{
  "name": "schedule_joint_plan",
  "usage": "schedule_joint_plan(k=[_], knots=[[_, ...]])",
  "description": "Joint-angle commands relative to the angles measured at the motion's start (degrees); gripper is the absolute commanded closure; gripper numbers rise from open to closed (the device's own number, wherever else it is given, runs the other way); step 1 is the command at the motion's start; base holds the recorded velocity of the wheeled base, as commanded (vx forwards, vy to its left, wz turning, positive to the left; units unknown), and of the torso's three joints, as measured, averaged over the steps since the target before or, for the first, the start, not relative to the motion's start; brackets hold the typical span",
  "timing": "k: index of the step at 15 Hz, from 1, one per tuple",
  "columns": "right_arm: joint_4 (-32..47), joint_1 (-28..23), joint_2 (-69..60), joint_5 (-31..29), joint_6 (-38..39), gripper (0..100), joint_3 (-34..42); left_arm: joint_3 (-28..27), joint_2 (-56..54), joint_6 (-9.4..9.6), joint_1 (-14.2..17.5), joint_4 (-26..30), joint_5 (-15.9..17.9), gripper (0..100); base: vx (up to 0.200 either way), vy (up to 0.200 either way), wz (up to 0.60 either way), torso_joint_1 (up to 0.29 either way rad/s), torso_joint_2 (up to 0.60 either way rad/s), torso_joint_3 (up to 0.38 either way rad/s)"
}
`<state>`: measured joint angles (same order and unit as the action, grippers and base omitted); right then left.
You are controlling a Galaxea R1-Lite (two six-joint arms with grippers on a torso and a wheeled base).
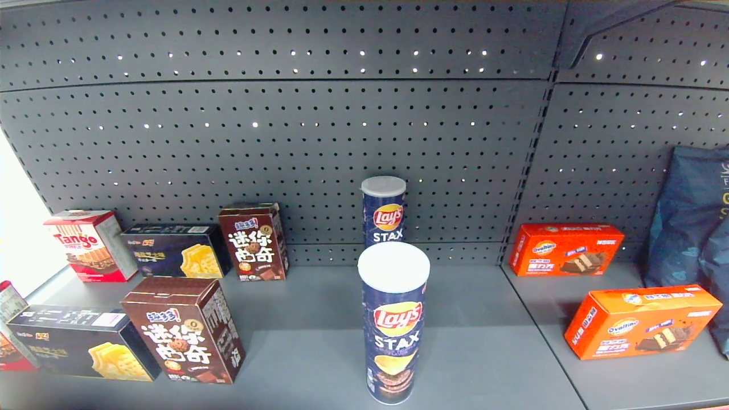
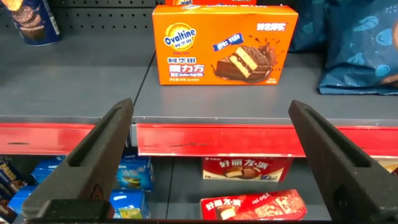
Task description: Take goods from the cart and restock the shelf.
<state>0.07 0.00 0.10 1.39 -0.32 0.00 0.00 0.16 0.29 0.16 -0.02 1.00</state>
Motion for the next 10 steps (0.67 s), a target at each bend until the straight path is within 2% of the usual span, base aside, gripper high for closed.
schedule_joint_plan(k=[1,10], knots=[[0.01,0.0,-0.1,0.02,-0.03,0,0.0,0.0,-0.16,-0.2,0.02,-0.06,0.06,0,0.0,0.0,0.0,0.0,0.0,0.0],[0.01,0.0,-0.1,0.19,-0.03,0,0.0,0.0,-0.16,0.06,-0.07,-0.06,0.23,0,0.0,0.0,0.0,0.0,0.0,0.0]])
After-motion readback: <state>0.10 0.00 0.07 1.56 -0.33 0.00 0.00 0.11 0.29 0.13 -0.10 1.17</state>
